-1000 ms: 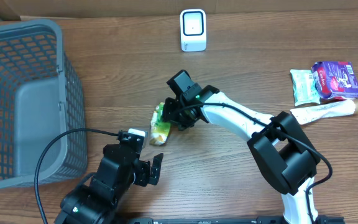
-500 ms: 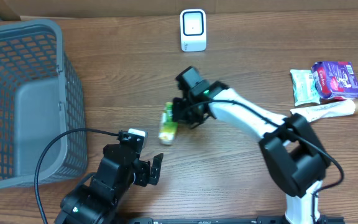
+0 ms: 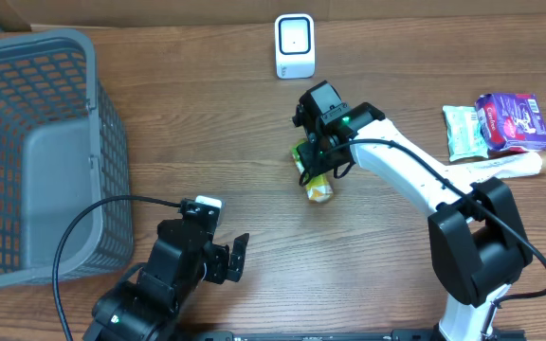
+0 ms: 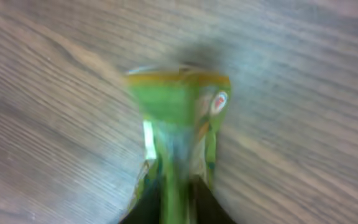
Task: Scan the item barcode
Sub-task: 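Lift the green juice box with the right gripper and pull it right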
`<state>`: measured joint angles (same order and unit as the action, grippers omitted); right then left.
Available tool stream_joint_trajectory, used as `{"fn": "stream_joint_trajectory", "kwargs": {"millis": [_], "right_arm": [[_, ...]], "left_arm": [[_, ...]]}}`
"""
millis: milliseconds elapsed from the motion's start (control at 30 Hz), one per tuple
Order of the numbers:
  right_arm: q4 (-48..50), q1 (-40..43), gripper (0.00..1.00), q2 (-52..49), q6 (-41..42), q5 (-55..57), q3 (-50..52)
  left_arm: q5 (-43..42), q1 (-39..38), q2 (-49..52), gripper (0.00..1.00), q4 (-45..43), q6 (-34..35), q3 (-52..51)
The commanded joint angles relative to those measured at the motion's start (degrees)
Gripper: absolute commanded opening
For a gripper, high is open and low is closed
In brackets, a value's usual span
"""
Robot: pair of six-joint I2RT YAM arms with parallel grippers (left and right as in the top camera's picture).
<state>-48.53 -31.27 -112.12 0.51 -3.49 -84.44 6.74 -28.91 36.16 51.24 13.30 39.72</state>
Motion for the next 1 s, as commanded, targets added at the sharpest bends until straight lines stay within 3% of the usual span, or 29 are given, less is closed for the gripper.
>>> {"fn": "stream_joint_trajectory", "kwargs": {"millis": [0, 33, 233, 533, 700, 967], "right_arm": [[0.90, -0.15, 0.56, 1.49, -1.84, 2.73, -1.81], [0.94, -0.09, 0.63, 1.49, -1.18, 2.75, -1.81], [0.55, 2.14, 0.64, 1.53, 1.68, -0.74, -2.82], [-9.51, 10.51, 0.68, 1.53, 1.60, -13.81, -7.15], [-10.12, 8.52, 0.68, 1.51, 1.42, -9.94, -4.61], [-5.64, 1.36, 0.85, 1.51, 3.10, 2.51, -1.29]], "left_arm": [[0.74, -0.46, 0.11, 1.00, -0.07, -0.90, -0.20], [0.74, -0.46, 0.11, 1.00, -0.07, -0.90, -0.20], [0.74, -0.46, 0.11, 1.00, -0.07, -0.90, -0.20], [0.74, -0.46, 0.11, 1.00, -0.07, -0.90, -0.20], [0.74, -0.46, 0.11, 1.00, -0.07, -0.90, -0.20], [0.72, -0.46, 0.11, 0.99, -0.07, -0.90, -0.20]]}}
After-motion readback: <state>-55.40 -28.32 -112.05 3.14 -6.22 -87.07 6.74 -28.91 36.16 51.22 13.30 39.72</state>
